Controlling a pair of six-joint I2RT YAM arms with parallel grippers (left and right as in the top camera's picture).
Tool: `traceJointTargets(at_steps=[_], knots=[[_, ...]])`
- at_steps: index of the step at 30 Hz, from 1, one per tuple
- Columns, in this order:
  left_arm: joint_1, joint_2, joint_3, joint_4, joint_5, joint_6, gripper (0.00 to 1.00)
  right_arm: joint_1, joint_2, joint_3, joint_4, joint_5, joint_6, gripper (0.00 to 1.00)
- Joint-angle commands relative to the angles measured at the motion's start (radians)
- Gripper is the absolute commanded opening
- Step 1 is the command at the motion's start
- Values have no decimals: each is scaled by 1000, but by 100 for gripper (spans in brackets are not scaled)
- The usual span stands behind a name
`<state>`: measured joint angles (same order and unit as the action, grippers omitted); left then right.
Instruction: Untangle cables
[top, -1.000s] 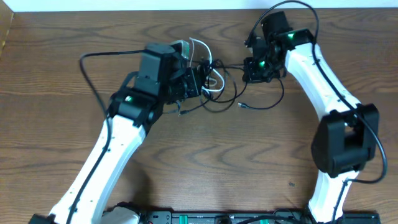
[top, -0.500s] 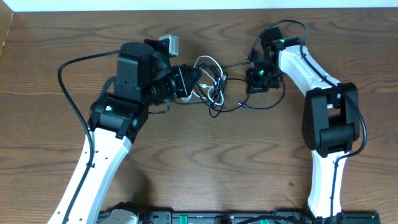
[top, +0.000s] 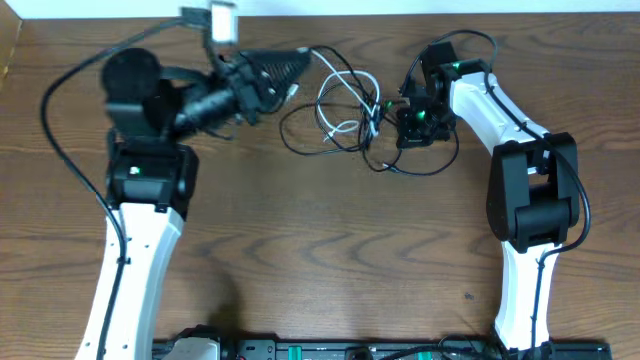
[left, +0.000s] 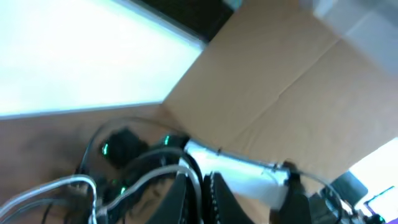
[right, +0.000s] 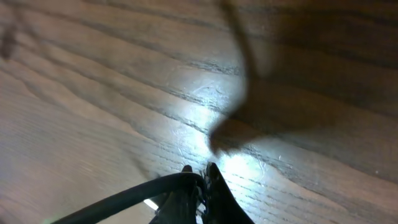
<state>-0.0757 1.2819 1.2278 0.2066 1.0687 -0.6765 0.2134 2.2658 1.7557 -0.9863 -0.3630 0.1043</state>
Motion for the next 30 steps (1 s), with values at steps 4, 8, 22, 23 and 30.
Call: traceJointTargets(at_steps=[4, 8, 22, 23, 30], knots=[[79, -14, 20, -42, 49, -54, 7, -4, 7, -4, -1, 13, 14, 3], [76, -5, 20, -360, -17, 140, 7, -3, 6, -4, -14, -33, -31, 30], [-52, 97, 20, -900, -479, 336, 8, -3, -5, -3, -29, -66, -58, 65], [-64, 122, 20, -916, -479, 336, 8, -3, -17, -3, -26, -65, -58, 64], [-156, 203, 20, -926, -479, 336, 15, -16, -146, -3, 56, -62, -61, 72]])
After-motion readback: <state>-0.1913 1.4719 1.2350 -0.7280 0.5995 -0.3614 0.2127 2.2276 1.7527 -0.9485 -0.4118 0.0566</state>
